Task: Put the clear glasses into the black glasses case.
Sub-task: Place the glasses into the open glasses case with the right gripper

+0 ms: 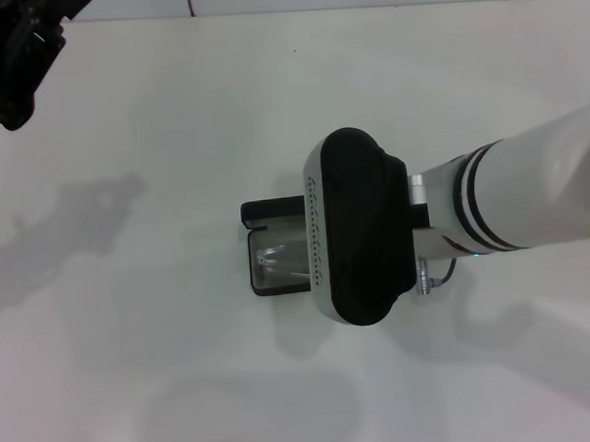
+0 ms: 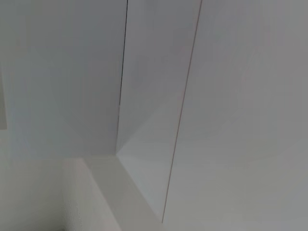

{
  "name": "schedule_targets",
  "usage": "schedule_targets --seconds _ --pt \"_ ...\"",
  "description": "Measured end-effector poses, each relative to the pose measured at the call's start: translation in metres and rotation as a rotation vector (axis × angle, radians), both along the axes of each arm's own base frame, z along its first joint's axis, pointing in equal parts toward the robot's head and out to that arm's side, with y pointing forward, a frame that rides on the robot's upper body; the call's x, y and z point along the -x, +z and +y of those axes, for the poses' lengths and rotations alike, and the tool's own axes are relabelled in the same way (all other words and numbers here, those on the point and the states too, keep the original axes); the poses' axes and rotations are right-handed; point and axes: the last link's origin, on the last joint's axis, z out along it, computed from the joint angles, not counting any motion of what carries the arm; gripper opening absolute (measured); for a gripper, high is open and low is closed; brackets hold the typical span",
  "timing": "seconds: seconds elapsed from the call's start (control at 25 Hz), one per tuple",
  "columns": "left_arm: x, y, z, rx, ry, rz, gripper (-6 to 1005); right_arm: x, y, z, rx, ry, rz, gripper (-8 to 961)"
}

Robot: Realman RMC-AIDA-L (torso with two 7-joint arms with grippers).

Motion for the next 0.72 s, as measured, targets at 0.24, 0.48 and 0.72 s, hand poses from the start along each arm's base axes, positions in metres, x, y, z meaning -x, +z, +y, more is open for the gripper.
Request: schedule_targets --seconds 0.24,0.48,0.72 --pt "0.0015 0.0006 -0.0010 -0.007 0.009 -0.006 74 -0.0019 -0.0042 0.0021 -0.013 0.030 -0.006 108" --pt "0.0010 -0.0020 -0.0019 -0.006 0.012 -0.016 74 -0.0030 -0.0053 0.0027 -0.014 0.032 -0.007 108" --pt "0.0017 -0.0026 -0.0026 -0.005 0.015 -0.017 74 -0.0042 -0.0061 0.0038 -0.017 0.030 -0.004 108"
